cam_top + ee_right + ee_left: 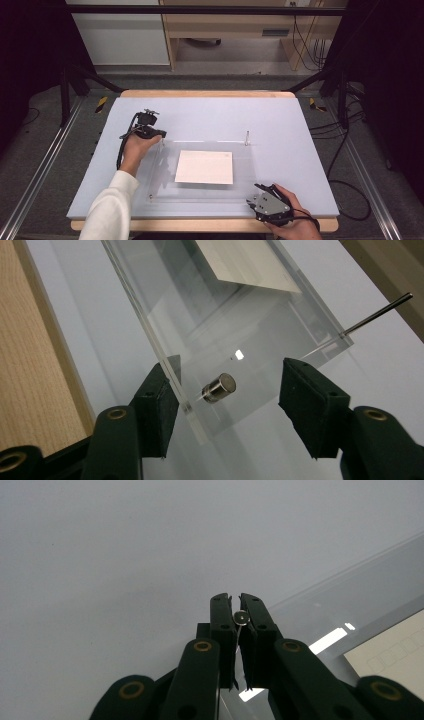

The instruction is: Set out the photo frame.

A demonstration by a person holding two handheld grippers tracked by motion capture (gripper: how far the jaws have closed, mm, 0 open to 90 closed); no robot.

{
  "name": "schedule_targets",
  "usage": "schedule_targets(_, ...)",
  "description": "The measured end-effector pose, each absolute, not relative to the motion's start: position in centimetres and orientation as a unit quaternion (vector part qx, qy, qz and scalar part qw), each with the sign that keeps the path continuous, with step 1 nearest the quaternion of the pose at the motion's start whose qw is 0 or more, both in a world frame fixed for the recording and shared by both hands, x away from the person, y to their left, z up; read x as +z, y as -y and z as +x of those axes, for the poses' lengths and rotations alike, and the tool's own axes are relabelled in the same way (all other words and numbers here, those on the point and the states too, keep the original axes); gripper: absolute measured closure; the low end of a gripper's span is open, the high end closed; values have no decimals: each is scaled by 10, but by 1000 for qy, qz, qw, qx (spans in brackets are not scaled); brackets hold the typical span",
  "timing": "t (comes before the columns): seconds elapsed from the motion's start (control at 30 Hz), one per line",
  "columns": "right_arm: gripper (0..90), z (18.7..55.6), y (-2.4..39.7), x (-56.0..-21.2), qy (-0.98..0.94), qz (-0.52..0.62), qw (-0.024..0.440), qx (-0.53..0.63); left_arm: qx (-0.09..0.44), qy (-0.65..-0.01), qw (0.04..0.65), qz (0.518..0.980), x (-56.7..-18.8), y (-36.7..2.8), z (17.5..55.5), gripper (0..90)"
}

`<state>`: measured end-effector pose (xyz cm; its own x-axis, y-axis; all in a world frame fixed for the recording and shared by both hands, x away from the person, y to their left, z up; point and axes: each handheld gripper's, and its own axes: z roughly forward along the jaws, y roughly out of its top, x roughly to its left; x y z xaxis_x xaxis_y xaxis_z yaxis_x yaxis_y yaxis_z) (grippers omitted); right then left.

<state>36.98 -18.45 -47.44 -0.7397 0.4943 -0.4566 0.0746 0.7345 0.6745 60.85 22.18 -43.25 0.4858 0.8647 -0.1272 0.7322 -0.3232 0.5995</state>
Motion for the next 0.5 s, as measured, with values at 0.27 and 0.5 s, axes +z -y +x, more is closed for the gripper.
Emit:
schedule_targets(0.27, 368, 373, 181, -475, -878, 172, 318, 315, 113, -499, 309, 802, -434, -221, 607, 845)
schedule_targets(0.5, 439, 369, 180, -472, -871, 154, 335, 325, 114, -499, 307, 803, -434, -221, 608, 846)
